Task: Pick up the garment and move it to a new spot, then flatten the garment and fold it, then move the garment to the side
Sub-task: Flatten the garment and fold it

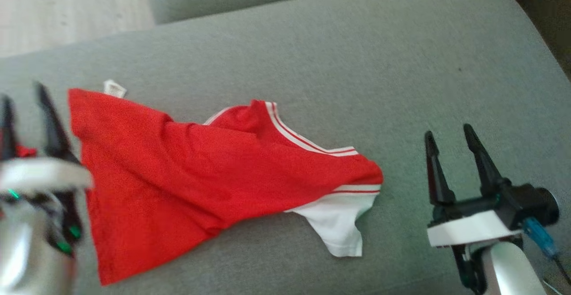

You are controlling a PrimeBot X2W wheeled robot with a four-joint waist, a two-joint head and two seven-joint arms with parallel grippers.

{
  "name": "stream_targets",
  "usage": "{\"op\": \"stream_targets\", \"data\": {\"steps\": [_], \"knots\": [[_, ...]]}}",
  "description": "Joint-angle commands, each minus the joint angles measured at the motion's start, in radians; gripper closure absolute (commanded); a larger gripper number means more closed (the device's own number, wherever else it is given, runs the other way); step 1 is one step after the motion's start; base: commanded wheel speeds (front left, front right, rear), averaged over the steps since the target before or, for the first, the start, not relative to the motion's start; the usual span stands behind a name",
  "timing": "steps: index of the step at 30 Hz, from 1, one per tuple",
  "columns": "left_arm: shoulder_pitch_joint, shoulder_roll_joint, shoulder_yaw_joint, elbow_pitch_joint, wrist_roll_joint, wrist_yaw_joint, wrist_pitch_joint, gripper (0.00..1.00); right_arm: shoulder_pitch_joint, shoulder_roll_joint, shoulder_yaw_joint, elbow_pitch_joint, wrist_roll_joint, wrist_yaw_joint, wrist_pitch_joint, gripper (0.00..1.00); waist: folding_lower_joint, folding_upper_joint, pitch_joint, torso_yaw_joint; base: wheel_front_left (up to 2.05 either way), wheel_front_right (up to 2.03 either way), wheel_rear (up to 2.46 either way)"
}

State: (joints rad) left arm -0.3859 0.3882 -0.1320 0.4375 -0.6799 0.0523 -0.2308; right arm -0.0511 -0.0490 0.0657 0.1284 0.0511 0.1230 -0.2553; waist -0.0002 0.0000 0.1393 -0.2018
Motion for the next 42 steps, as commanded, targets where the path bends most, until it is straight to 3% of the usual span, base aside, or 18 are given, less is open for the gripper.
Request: {"op": "stream_targets", "data": {"steps": [1, 6, 10, 14, 18, 28, 42], "knots": [[0.028, 0.024, 0.032, -0.052, 0.002, 0.007, -0.011, 0.0, -0.005, -0.007, 0.012, -0.036, -0.009, 0.008, -0.006, 0.0, 0.0002, 0.0, -0.052, 0.053, 0.0, 0.0, 0.0], [0.283, -0.069, 0.009, -0.254, 0.049, 0.036, -0.029, 0.0, 0.045, -0.007, -0.025, -0.026, -0.018, 0.008, -0.006, 0.0, 0.0002, 0.0, -0.11, 0.123, 0.0, 0.0, 0.0], [0.448, -0.153, 0.015, -0.37, 0.157, 0.06, -0.03, 0.0, 0.085, -0.005, -0.056, -0.015, -0.017, 0.008, -0.006, 0.0, 0.0002, 0.0, -0.136, 0.187, 0.0, 0.0, 0.0], [0.557, -0.252, 0.036, -0.418, 0.267, 0.035, -0.031, 0.0, 0.108, -0.004, -0.069, 0.004, -0.017, 0.008, -0.006, 0.0, 0.0002, 0.0, -0.147, 0.232, 0.0, 0.0, 0.0], [0.626, -0.308, 0.075, -0.425, 0.346, -0.029, -0.031, 0.0, 0.132, -0.002, -0.078, 0.017, -0.012, 0.008, -0.006, 0.0, 0.0002, 0.0, -0.16, 0.255, 0.0, 0.0, 0.0], [0.655, -0.337, 0.183, -0.428, 0.432, -0.126, -0.031, 0.0, 0.171, -0.001, -0.042, 0.032, 0.019, 0.008, -0.006, 0.0, 0.0002, 0.0, -0.171, 0.233, 0.0, 0.0, 0.0], [0.642, -0.338, 0.184, -0.424, 0.433, -0.139, -0.031, 0.0, 0.151, -0.001, 0.0, 0.042, 0.034, 0.008, -0.006, 0.0, 0.0002, 0.0, -0.164, 0.193, 0.0, 0.0, 0.0]]}}
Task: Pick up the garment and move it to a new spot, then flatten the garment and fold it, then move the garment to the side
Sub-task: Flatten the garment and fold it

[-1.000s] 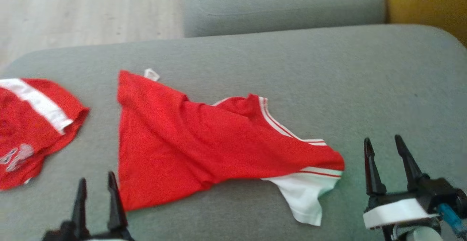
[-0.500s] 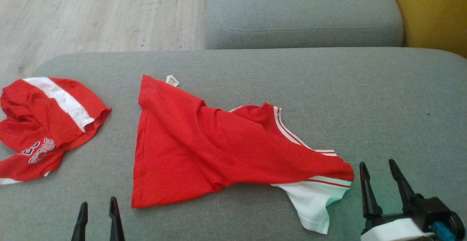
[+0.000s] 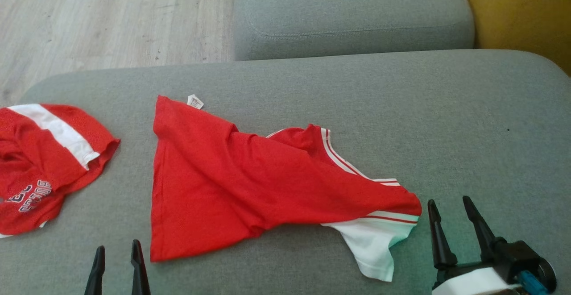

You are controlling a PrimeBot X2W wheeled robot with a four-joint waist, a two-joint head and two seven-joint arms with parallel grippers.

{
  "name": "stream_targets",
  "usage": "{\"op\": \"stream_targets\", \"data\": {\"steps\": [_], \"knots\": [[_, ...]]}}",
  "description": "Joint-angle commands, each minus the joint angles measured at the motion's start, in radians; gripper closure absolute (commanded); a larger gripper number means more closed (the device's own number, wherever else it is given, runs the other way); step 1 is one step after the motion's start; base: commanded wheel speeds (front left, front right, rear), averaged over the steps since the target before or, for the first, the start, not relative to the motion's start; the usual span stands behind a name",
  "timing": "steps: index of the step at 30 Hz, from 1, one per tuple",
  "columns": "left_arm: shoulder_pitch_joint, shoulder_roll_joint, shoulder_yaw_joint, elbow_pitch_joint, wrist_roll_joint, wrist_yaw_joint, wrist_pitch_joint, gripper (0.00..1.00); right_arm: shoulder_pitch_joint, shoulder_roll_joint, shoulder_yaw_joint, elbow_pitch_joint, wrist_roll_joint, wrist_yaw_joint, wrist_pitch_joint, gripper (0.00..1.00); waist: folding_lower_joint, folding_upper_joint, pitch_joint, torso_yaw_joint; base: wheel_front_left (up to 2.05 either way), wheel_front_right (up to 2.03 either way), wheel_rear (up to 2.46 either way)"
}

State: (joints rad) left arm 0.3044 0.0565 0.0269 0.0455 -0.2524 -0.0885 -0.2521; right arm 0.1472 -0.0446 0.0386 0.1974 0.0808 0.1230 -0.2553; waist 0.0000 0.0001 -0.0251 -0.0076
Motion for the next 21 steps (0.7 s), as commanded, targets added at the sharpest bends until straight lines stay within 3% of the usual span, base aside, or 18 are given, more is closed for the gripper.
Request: {"op": "stream_targets", "data": {"steps": [1, 11, 17, 21], "knots": [[-0.049, -0.006, 0.024, -0.033, 0.008, 0.003, -0.01, 0.0, -0.049, -0.006, 0.029, -0.027, 0.005, 0.008, -0.006, 0.0, 0.0, -0.0001, 0.001, -0.004, 0.0, 0.0, 0.0], [-0.072, -0.005, -0.025, -0.009, 0.07, 0.045, 0.008, 0.0, -0.076, -0.006, 0.129, -0.085, 0.013, 0.008, -0.002, 0.0, 0.0, -0.0001, 0.006, -0.029, 0.0, 0.0, 0.0], [-0.095, 0.011, -0.061, 0.047, 0.08, 0.045, 0.169, 0.0, -0.027, -0.065, 0.294, -0.077, 0.036, 0.008, 0.186, 0.0, 0.0, -0.0001, 0.025, -0.031, 0.0, 0.0, 0.0], [-0.089, 0.024, -0.064, 0.054, 0.075, 0.047, 0.234, 0.0, 0.024, -0.097, 0.316, -0.103, 0.067, 0.008, 0.266, 0.0, 0.0, -0.0001, 0.047, -0.032, 0.0, 0.0, 0.0]]}}
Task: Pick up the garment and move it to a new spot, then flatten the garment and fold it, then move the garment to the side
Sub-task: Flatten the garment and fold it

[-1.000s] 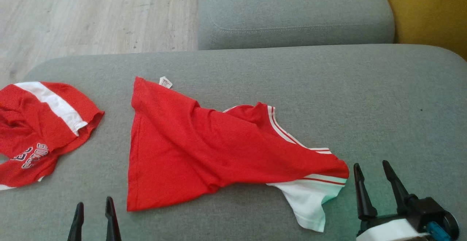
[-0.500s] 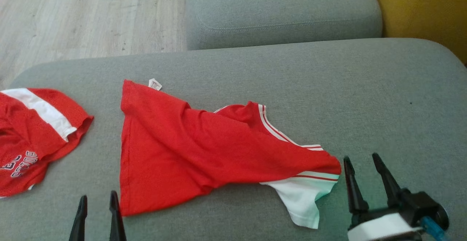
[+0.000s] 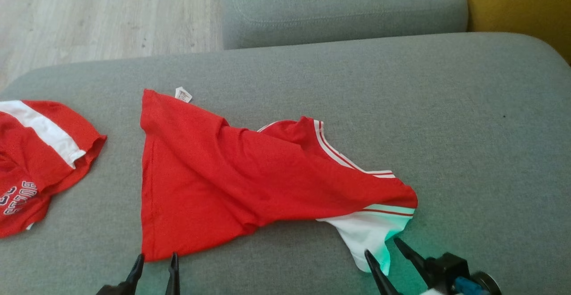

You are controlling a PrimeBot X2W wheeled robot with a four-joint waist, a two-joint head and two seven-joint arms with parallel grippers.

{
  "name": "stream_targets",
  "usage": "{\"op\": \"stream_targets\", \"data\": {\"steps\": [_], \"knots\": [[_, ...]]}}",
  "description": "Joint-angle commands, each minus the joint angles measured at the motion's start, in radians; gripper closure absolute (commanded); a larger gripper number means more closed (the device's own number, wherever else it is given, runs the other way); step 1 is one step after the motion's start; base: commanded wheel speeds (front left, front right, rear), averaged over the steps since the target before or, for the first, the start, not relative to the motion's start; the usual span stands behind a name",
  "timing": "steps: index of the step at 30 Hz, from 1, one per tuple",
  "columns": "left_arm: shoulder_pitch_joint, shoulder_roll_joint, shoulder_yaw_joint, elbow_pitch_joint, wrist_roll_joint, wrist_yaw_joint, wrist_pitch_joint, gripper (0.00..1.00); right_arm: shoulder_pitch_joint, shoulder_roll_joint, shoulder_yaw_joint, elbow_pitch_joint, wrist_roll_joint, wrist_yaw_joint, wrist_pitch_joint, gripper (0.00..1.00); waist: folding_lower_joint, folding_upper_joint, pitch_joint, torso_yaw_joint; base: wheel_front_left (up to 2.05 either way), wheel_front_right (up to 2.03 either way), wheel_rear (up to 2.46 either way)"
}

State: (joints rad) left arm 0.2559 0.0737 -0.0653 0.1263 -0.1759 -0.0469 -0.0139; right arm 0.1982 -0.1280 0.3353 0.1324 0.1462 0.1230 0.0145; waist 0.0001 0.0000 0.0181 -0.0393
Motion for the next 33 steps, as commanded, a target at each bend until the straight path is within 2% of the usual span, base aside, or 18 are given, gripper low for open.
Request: {"op": "stream_targets", "data": {"steps": [1, 10, 22, 29, 30, 31, 32, 33], "knots": [[-0.04, 0.01, 0.025, -0.024, -0.003, 0.004, 0.012, 0.0, -0.017, -0.017, 0.015, -0.045, 0.004, 0.008, 0.009, 0.0, -0.0001, 0.0, 0.007, 0.0, 0.0, 0.0, 0.0], [-0.095, 0.037, 0.028, -0.008, -0.012, 0.011, 0.103, 0.0, -0.02, -0.026, -0.008, -0.094, 0.0, 0.008, 0.091, 0.0, -0.0001, 0.0, 0.067, -0.001, 0.0, 0.0, 0.0], [-0.196, 0.048, 0.041, 0.074, -0.035, 0.038, 0.199, 0.0, -0.101, -0.047, 0.033, -0.089, 0.01, 0.008, 0.161, 0.0, -0.0001, 0.0, 0.171, 0.003, 0.0, 0.0, 0.0], [-0.211, 0.041, 0.017, 0.102, -0.068, 0.021, 0.295, 0.0, -0.139, -0.07, 0.09, -0.066, 0.054, 0.008, 0.245, 0.0, -0.0001, 0.0, 0.196, 0.007, 0.0, 0.0, 0.0], [-0.212, 0.043, 0.014, 0.104, -0.072, 0.017, 0.311, 0.34, -0.144, -0.075, 0.098, -0.067, 0.06, 0.008, 0.253, 0.0, -0.0001, 0.0, 0.196, 0.008, 0.0, 0.0, 0.0], [-0.213, 0.046, 0.008, 0.105, -0.075, 0.01, 0.329, 0.58, -0.149, -0.078, 0.102, -0.066, 0.065, 0.008, 0.261, 0.0, -0.0001, 0.0, 0.197, 0.01, 0.0, 0.0, 0.0], [-0.214, 0.05, 0.002, 0.105, -0.078, 0.003, 0.343, 0.89, -0.154, -0.082, 0.106, -0.066, 0.069, 0.008, 0.268, 0.11, -0.0001, 0.0, 0.197, 0.011, 0.0, 0.0, 0.0], [-0.214, 0.053, -0.005, 0.104, -0.081, -0.004, 0.355, 1.0, -0.16, -0.084, 0.104, -0.066, 0.073, 0.008, 0.27, 0.51, -0.0001, 0.0, 0.196, 0.012, 0.0, 0.0, 0.0]]}}
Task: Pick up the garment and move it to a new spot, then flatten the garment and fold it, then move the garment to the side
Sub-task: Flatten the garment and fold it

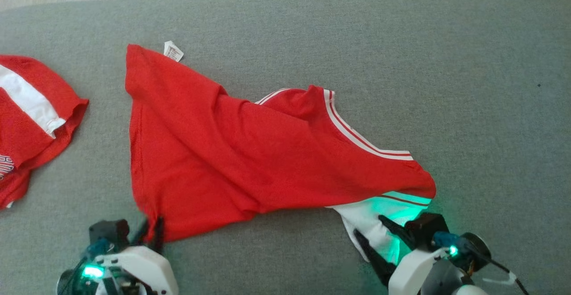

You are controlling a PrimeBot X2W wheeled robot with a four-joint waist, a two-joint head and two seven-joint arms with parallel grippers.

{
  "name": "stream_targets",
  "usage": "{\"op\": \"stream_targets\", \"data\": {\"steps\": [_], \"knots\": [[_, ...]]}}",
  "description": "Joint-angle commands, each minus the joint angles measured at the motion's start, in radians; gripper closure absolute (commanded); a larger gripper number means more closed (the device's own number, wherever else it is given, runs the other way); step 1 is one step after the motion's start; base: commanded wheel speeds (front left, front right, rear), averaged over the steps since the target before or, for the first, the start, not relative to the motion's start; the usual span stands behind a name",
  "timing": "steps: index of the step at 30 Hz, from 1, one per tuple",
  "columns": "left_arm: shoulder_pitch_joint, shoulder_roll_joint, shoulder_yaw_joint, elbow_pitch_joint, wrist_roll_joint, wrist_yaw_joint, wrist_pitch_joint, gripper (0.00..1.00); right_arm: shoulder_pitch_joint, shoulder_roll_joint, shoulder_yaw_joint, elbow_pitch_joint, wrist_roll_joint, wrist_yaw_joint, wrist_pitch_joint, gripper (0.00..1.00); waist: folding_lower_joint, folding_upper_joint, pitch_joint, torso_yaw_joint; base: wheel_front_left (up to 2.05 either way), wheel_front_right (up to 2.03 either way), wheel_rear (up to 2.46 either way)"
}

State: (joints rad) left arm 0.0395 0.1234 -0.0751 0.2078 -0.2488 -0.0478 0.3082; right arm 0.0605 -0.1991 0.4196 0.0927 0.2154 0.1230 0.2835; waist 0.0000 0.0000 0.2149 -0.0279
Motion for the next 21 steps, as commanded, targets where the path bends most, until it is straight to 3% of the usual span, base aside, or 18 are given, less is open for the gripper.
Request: {"op": "stream_targets", "data": {"steps": [1, 2, 12, 16, 21], "knots": [[0.004, 0.006, -0.003, 0.021, -0.012, -0.011, 0.047, 1.0, -0.027, -0.013, 0.017, -0.026, 0.006, 0.008, 0.003, 0.81, 0.0, 0.0, -0.001, 0.0, 0.0, 0.0, 0.0], [0.005, 0.007, -0.009, 0.018, -0.015, -0.017, 0.054, 1.0, -0.031, -0.013, 0.017, -0.026, 0.009, 0.008, 0.004, 1.0, 0.0, 0.0, -0.002, 0.0, 0.0, 0.0, 0.0], [0.031, 0.005, -0.006, -0.062, -0.067, -0.03, 0.062, 1.0, -0.039, 0.028, -0.032, -0.045, 0.079, 0.008, -0.055, 1.0, 0.0, 0.0, -0.034, -0.017, 0.0, 0.0, 0.0], [0.055, -0.004, 0.028, -0.214, -0.134, -0.033, 0.068, 1.0, -0.024, 0.037, -0.087, -0.121, 0.16, 0.008, -0.072, 1.0, 0.0, 0.0, -0.062, -0.02, 0.0, 0.0, 0.0], [0.078, -0.001, 0.078, -0.476, -0.224, -0.031, 0.11, 1.0, -0.012, 0.033, -0.2, -0.303, 0.296, 0.008, -0.067, 1.0, 0.0, 0.0, -0.108, -0.028, 0.0, 0.0, 0.0]]}}
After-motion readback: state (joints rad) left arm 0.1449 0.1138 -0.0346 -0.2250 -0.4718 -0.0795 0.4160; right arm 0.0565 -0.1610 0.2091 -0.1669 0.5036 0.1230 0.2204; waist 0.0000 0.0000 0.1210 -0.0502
